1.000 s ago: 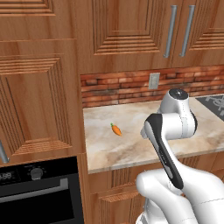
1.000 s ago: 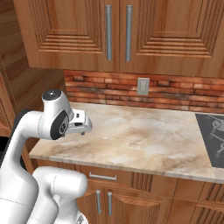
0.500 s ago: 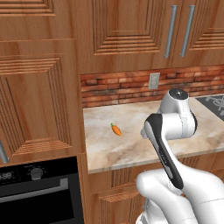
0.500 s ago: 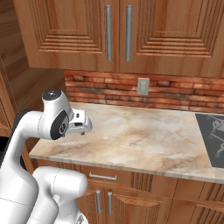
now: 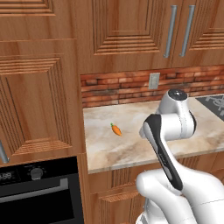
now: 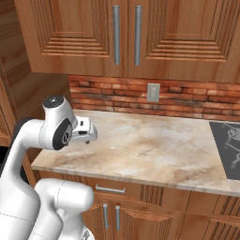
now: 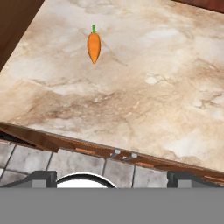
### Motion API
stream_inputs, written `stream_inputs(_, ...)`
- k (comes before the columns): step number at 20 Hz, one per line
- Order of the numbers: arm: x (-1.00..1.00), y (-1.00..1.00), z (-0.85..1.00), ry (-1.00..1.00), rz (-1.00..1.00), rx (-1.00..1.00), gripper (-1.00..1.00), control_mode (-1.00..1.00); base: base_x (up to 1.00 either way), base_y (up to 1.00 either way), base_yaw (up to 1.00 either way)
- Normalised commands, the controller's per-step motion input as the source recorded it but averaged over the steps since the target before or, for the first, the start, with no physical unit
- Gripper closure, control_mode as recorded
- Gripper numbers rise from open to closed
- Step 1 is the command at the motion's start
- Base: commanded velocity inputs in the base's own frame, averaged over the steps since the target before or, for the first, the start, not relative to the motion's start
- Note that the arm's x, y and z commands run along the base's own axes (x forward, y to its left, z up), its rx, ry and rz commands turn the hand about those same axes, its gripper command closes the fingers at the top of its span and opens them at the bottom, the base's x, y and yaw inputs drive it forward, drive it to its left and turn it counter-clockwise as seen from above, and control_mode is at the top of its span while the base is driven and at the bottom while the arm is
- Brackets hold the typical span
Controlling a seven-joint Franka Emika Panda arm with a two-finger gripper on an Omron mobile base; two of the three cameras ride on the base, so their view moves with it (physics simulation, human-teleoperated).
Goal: Place the two vegetables and bowl onto the tray for setting up a vegetable dip station.
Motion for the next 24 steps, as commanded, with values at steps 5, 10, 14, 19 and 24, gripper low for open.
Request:
stream_inputs(5,0.24,0.30,0.08,-0.10,0.00,0.00,-1.00,-1.00,0.00,0.00,0.00)
stream_inputs(10,0.24,0.34,0.03,-0.10,0.01,0.01,-1.00,-1.00,0.00,0.00,0.00)
stream_inputs(14,0.28,0.19,0.00,-0.08,0.04,0.05,-1.00,-1.00,0.00,0.00,0.00)
stream_inputs(19,0.31,0.13,-0.04,-0.06,0.02,0.06,-1.00,-1.00,0.00,0.00,0.00)
stream_inputs(24,0.33,0.09,-0.10,0.00,0.07,0.05,-1.00,-1.00,0.00,0.00,0.00)
